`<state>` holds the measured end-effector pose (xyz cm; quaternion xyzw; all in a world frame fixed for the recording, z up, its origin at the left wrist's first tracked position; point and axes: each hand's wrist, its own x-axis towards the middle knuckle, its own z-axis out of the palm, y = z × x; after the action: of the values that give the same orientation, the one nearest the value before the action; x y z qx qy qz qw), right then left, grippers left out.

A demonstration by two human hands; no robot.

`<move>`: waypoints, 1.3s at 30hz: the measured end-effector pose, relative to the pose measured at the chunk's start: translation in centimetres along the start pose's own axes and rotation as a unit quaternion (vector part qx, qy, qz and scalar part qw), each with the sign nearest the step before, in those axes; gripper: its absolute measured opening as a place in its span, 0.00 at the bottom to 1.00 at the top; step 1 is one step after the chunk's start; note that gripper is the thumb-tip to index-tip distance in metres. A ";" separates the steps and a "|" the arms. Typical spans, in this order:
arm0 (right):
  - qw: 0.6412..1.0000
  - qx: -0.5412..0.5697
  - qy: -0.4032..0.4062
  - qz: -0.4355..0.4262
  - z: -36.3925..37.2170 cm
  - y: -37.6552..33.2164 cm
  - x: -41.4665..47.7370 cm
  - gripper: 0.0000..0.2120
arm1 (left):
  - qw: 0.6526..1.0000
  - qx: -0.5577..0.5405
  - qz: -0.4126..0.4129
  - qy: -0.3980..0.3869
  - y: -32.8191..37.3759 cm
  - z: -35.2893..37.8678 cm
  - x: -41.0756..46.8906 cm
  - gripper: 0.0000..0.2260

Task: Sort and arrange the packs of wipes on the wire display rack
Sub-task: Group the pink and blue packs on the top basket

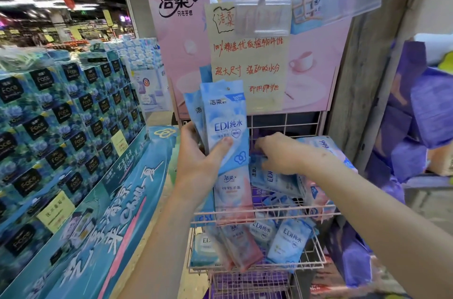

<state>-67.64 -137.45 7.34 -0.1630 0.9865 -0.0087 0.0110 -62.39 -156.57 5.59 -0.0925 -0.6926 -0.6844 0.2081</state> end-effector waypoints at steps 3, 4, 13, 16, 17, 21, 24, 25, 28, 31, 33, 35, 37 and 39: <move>0.997 -0.040 -0.061 0.029 1.4 -1.0 0.5 0.16 | 1.000 -0.003 -0.004 -0.015 -0.1 -0.4 0.2 0.19; 0.996 -0.041 -0.073 0.038 2.0 -1.3 0.6 0.19 | 1.000 -0.010 -0.005 -0.015 -0.2 -0.5 0.2 0.19; 0.994 -0.036 -0.038 0.094 3.8 -2.0 0.7 0.35 | 0.999 -0.046 -0.006 -0.027 -1.1 -1.0 0.7 0.21; 0.990 0.020 -0.040 0.134 3.4 -2.1 0.8 0.36 | 0.998 -0.048 -0.016 -0.030 -1.5 -1.2 1.0 0.21; 0.988 0.039 -0.039 0.144 3.0 -2.2 0.7 0.35 | 0.998 -0.048 -0.019 -0.034 -1.6 -1.3 1.0 0.20; 0.980 0.075 -0.021 0.183 1.5 -2.1 0.3 0.25 | 0.998 -0.048 -0.032 -0.036 -1.5 -1.6 1.3 0.20; 0.969 0.131 -0.009 0.208 0.8 -1.7 -0.2 0.35 | 0.997 -0.047 -0.035 -0.045 -1.3 -1.6 1.4 0.20; 0.966 0.150 0.002 0.210 0.6 -1.6 -0.2 0.38 | 0.997 -0.050 -0.037 -0.048 -1.2 -1.6 1.4 0.20; 0.954 0.204 0.045 0.216 0.2 -1.1 -0.4 0.39 | 0.996 -0.057 -0.040 -0.052 -1.2 -1.7 1.4 0.20; 0.929 0.290 0.085 0.216 -0.4 -1.1 -0.2 0.37 | 0.997 -0.050 -0.035 -0.052 -1.1 -1.6 1.6 0.20; 0.903 0.360 0.097 0.213 -0.5 -1.3 -0.1 0.34 | 0.997 -0.043 -0.028 -0.054 -0.9 -1.4 1.6 0.19; 0.895 0.378 0.125 0.201 -0.5 -1.4 -0.3 0.36 | 0.998 -0.035 -0.017 -0.055 -0.7 -1.2 1.6 0.19; 0.888 0.387 0.165 0.184 -0.7 -1.3 -0.8 0.39 | 0.998 -0.029 -0.007 -0.057 -0.6 -1.0 1.7 0.19; 0.868 0.422 0.194 0.172 -1.3 -1.2 -1.5 0.35 | 0.999 -0.017 0.003 -0.052 -0.6 -0.7 1.6 0.20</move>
<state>-65.88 -138.05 8.73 0.0350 0.8833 -0.4541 -0.1115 -63.99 -157.58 5.70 -0.1333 -0.6905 -0.6898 0.1721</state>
